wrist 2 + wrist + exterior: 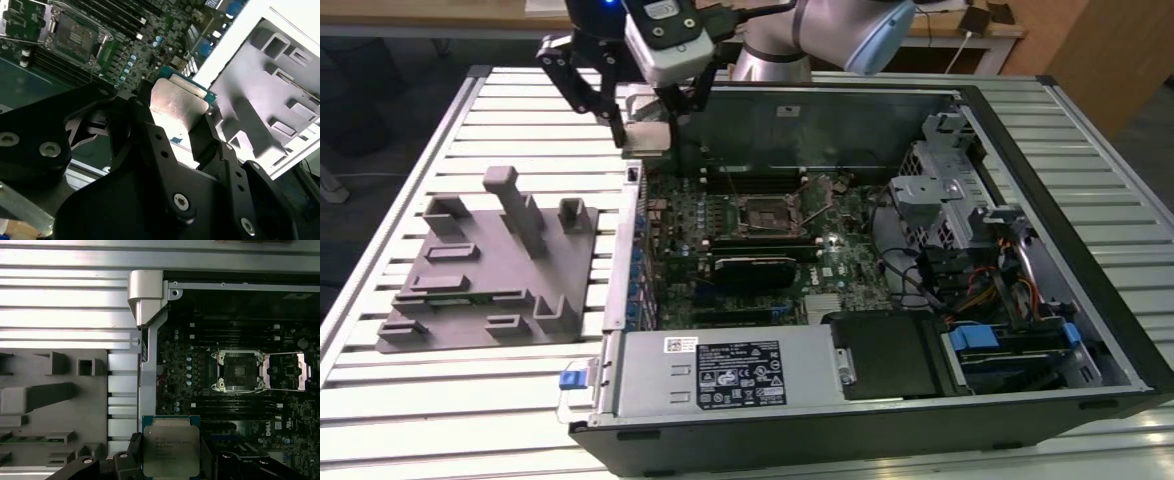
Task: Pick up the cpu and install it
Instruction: 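Pick up the cpu and move it towards the insertion slot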
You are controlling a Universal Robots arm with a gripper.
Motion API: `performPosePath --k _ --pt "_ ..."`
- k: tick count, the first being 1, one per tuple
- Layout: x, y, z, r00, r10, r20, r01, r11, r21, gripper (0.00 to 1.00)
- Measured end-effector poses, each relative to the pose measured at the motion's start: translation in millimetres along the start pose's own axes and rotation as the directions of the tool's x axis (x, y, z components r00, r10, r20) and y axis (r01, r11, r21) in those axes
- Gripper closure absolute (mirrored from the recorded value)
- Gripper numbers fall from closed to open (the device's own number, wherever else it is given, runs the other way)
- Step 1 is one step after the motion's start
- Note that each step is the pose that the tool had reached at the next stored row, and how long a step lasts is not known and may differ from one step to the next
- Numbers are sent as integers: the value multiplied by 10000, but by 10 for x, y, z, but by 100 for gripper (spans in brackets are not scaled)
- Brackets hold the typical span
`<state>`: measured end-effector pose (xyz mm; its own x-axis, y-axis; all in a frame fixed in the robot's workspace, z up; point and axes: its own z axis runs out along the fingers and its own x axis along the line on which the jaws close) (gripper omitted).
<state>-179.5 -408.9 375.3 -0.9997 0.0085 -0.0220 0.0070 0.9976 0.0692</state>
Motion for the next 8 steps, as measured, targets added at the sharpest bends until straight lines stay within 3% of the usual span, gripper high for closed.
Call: performPosePath --k 8 --pt "-287 2 7 10000 1 -1 -1 10000 -1 46"
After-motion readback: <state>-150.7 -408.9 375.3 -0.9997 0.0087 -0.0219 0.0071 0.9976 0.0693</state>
